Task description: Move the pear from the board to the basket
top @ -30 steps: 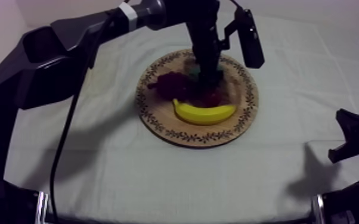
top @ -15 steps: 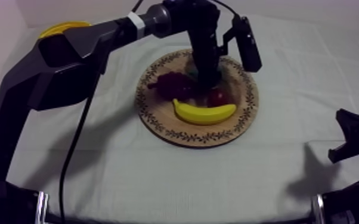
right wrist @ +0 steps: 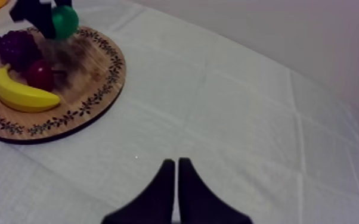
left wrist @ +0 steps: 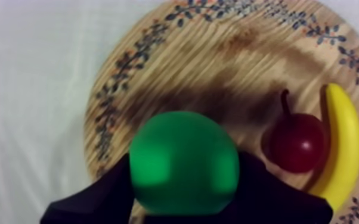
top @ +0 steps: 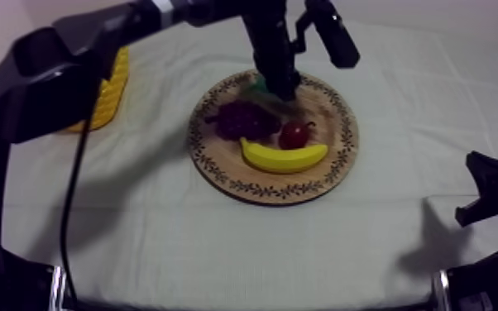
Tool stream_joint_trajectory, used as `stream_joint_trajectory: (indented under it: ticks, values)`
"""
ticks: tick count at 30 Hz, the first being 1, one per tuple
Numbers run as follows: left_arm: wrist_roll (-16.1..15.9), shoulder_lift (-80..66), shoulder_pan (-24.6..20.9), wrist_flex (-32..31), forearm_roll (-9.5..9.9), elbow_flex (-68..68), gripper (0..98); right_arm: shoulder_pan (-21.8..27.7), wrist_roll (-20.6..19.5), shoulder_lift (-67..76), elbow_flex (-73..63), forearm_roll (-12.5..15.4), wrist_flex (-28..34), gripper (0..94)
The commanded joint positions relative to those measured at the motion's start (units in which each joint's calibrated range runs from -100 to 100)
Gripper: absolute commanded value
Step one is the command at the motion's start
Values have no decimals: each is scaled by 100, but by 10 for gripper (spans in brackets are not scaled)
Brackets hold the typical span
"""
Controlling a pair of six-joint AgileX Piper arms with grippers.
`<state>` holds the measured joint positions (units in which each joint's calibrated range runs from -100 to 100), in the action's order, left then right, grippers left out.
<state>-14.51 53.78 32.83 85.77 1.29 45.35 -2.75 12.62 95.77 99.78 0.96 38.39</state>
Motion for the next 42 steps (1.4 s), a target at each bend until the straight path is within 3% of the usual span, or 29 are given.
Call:
stream_joint_trajectory:
  ticks: [1,9,15,22,29,31,37,42]
  values:
    - [94,-887,-78,-46,-1,-585,399,0,1,-2,0,-1,0,3]
    - [318,-3038,-812,-156,-19,-1941,422,0,1,-2,0,-1,0,3]
    - [405,-4093,-1626,-162,122,-2592,439,0,1,-2,0,-1,0,3]
    - [344,-4315,-2537,-379,182,-3102,441,0,1,-2,0,-1,0,3]
    - [250,-4010,-2993,-980,138,-3828,467,0,1,-2,0,-1,0,3]
    - [250,-3980,-3055,-1181,130,-4091,507,0,1,-2,0,-1,0,3]
    - [290,-3935,-3142,-1441,120,-4604,777,0,1,-2,0,-1,0,3]
    - [335,-4080,-3138,-1525,60,-4917,917,-2,1,-2,0,-1,0,3]
